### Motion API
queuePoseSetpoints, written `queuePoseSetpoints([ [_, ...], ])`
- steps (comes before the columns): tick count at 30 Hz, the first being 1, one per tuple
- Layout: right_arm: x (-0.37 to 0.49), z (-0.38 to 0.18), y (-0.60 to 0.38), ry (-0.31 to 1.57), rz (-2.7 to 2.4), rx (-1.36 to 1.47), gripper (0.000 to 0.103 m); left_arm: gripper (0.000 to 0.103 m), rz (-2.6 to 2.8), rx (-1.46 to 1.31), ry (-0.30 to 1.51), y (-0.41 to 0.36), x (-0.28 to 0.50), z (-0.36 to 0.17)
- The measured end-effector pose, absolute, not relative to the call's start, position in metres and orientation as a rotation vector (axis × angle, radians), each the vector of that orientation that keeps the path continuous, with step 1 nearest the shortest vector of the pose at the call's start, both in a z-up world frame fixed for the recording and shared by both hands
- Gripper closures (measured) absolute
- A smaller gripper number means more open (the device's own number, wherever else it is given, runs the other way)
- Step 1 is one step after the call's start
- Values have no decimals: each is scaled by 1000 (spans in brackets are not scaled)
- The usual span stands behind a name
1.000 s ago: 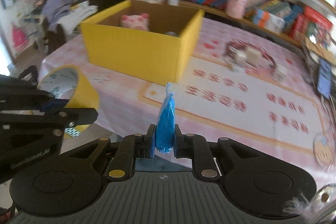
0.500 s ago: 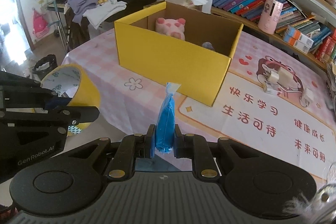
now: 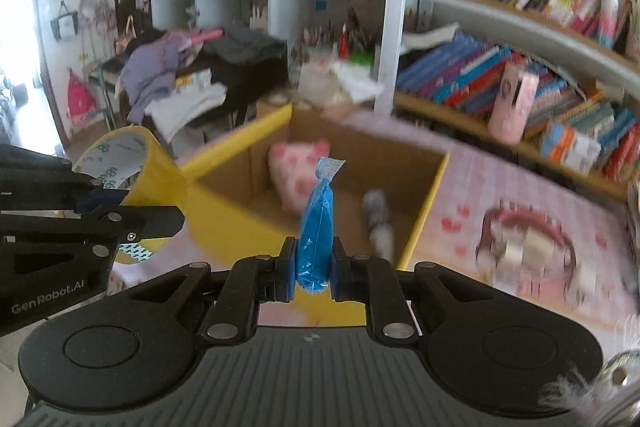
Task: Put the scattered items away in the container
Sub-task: 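Carry the tape roll in the left tool and blue packet in the right tool toward the yellow box, then lower the blue packet into the box and open the right tool while the left tool releases the tape inside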
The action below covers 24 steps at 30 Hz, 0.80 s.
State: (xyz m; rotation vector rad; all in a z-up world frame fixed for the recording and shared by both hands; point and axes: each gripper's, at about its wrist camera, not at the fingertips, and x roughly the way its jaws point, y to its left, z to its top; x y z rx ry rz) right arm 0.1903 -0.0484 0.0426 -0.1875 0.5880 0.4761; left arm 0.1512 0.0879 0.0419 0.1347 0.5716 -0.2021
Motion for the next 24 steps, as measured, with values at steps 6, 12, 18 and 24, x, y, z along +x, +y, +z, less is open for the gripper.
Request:
queuePoseSetpoints([
  [6,250,41,-47,591,500,-243,88,95,-216,190,564,76,209,44],
  [12,302,14,-39,661,542,-324,88,95,-240,200,646,72,254,22],
  [18,337,-11,-23,736,612,-412,88,95,-245,202,762,76,284,-6],
  [24,363,-31,1,802,694,-541,88,95,-240,205,873,81,308,-28],
])
